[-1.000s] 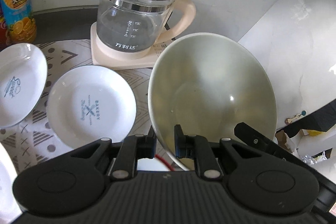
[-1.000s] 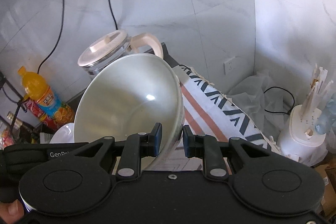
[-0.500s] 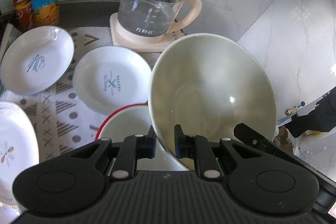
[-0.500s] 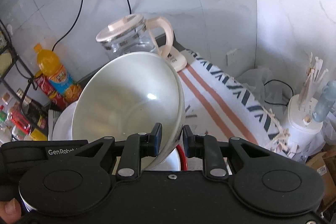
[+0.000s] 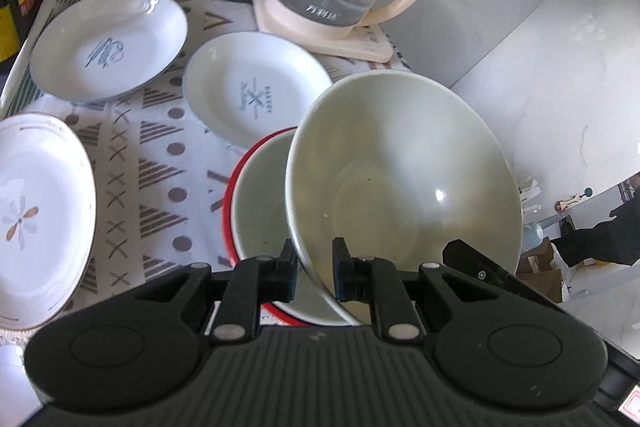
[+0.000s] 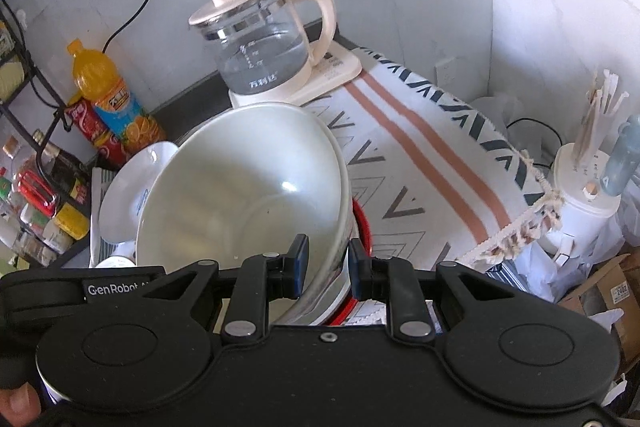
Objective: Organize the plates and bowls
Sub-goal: 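Lower the small cream bowl onto the stack and open both grippers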
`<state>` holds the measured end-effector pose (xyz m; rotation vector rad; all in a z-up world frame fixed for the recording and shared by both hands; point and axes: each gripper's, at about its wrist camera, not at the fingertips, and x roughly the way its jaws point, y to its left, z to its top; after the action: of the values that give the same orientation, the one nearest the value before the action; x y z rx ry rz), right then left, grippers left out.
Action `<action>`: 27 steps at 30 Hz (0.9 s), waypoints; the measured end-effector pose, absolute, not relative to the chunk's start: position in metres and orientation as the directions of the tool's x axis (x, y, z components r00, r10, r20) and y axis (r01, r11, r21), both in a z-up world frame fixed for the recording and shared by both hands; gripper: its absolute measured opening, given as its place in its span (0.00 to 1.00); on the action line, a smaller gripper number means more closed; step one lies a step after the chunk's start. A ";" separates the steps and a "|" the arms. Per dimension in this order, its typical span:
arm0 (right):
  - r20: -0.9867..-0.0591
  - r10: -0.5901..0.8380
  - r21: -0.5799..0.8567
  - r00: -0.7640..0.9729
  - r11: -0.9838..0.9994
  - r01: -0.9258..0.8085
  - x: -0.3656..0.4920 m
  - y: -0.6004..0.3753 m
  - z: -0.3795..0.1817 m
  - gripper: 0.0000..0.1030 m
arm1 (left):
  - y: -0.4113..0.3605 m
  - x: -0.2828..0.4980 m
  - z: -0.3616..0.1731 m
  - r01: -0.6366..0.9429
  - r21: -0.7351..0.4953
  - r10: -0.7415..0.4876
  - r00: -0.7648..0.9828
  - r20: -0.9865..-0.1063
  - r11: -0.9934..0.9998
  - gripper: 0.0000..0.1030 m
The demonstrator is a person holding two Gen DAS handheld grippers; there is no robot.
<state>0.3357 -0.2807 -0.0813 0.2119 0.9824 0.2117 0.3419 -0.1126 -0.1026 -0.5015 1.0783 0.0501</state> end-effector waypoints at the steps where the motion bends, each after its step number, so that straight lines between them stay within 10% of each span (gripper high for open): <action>1: -0.797 0.273 0.274 0.539 0.958 -0.080 0.336 -0.280 -0.083 0.21 | -0.111 0.341 -0.104 -0.285 -0.366 -0.199 0.479 -0.855 0.886 0.15; 14: -0.820 0.247 0.259 0.516 0.965 -0.050 0.340 -0.270 -0.103 0.25 | -0.107 0.347 -0.117 -0.281 -0.331 -0.184 0.444 -0.877 0.901 0.21; 18: -0.811 0.227 0.242 0.540 0.969 -0.045 0.335 -0.273 -0.096 0.48 | -0.107 0.347 -0.112 -0.280 -0.307 -0.159 0.448 -0.880 0.909 0.28; 27: -0.785 0.245 0.250 0.569 0.966 -0.072 0.323 -0.273 -0.070 0.60 | -0.105 0.335 -0.085 -0.253 -0.302 -0.145 0.496 -0.856 0.919 0.39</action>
<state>0.3233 -0.2728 -0.0702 0.1984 0.9486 0.1876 0.3353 -0.1053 -0.0854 -0.4195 1.0586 0.0678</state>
